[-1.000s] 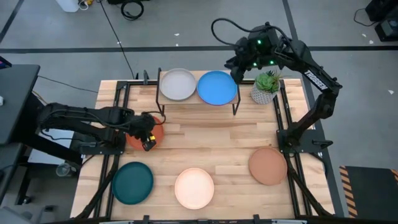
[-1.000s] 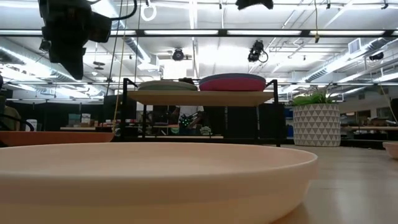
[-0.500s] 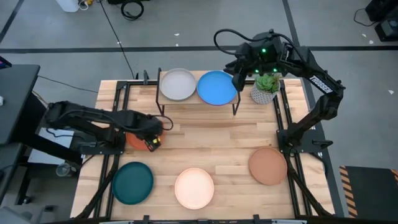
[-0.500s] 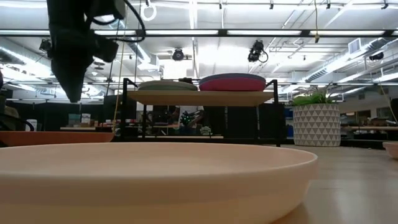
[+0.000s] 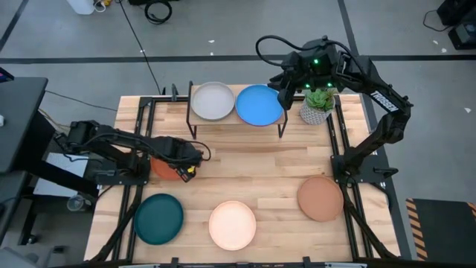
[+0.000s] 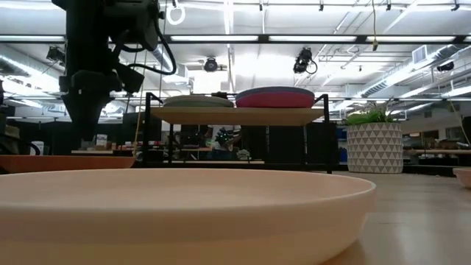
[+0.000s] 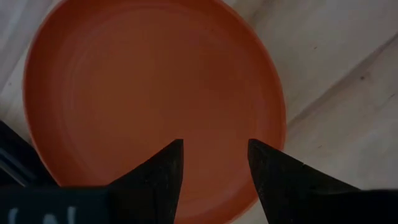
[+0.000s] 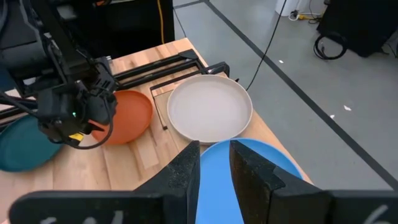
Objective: Place and stack plates onto a shelf
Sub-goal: Stack the orange plate on top of the blue plate on the shelf
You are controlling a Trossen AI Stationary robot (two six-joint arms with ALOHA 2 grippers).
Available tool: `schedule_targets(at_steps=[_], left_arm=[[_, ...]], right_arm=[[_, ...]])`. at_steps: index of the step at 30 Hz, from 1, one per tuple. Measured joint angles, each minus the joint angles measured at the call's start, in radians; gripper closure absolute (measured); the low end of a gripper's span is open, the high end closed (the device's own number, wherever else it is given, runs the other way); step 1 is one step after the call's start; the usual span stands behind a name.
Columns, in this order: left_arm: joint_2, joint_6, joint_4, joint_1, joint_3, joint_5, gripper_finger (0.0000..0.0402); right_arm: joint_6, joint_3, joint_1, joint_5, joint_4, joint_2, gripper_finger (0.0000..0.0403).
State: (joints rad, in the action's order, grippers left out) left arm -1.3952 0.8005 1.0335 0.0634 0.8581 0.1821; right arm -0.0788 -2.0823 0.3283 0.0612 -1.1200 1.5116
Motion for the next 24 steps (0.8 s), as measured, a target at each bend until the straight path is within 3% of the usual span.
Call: schedule_targets(at_steps=[17,24], left_arm=[[0.0,0.168,-0.064,0.114,0.0,0.003,0.0214],[0.001,0.215,-0.094,0.107,0.012,-0.079,0.0214]], right_arm=[[0.0,0.001,0.0,-0.001,-0.004,0.007,0.0309],[0.0,0.001,0.0,0.007,-0.004,0.008,0.0309]])
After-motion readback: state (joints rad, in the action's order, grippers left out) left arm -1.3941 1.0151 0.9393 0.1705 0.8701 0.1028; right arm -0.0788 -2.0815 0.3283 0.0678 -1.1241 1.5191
